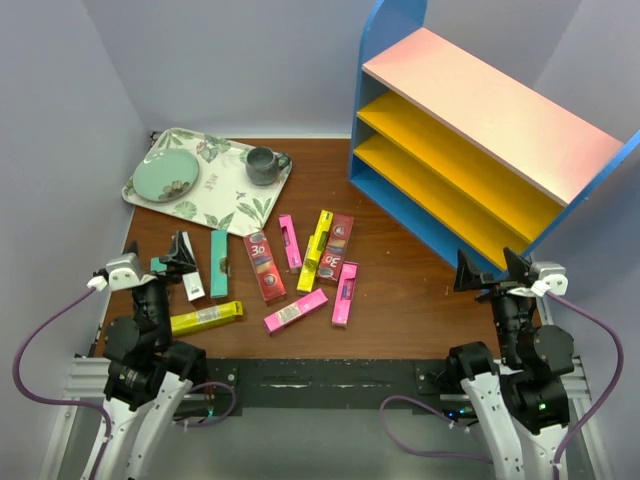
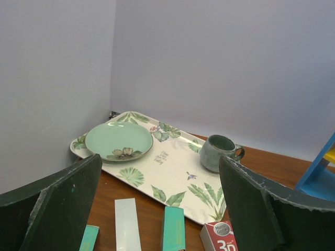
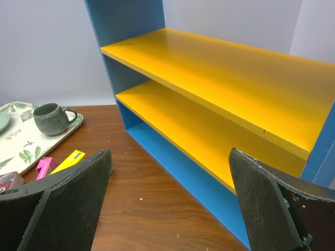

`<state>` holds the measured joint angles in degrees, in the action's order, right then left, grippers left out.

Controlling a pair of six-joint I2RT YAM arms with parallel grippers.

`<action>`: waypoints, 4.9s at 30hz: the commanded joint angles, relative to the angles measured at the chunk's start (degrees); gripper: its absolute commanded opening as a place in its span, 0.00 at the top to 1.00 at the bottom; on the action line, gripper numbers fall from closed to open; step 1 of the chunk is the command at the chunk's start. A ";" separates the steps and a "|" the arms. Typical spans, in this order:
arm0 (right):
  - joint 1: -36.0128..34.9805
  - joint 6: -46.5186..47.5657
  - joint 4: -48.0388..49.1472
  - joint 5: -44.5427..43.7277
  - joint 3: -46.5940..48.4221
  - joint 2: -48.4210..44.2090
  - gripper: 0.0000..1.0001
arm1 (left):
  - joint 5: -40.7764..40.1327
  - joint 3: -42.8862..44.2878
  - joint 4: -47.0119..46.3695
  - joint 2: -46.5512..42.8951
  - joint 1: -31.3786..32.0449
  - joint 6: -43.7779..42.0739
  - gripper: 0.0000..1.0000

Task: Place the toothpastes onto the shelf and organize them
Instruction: Pick up the toothpaste from the center of the board.

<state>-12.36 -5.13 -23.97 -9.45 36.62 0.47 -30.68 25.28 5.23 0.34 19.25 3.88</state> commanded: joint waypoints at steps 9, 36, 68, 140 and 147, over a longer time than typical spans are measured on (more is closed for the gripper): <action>-0.12 -0.59 0.50 -0.21 1.26 -1.61 0.01 | 4.04 2.76 -0.49 -0.61 -0.35 2.18 0.00; -2.05 -1.38 -0.82 -2.50 0.91 -1.70 0.01 | 19.85 20.16 14.10 63.26 -8.68 14.93 0.00; -2.93 -1.20 -0.73 -2.42 0.56 -1.70 0.01 | 27.51 31.06 18.85 89.06 -14.15 13.70 0.81; -65.69 -13.68 45.86 -32.29 3.90 72.22 0.47 | 38.85 -8.40 -49.62 58.55 6.77 80.93 0.91; -65.77 -15.96 41.55 -33.00 2.58 69.15 0.75 | 38.50 -7.79 -47.26 57.50 6.77 78.13 0.47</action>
<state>-77.65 -18.98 19.59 -40.62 37.87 72.58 8.21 16.86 -39.20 59.22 25.65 82.94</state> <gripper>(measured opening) 0.504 0.462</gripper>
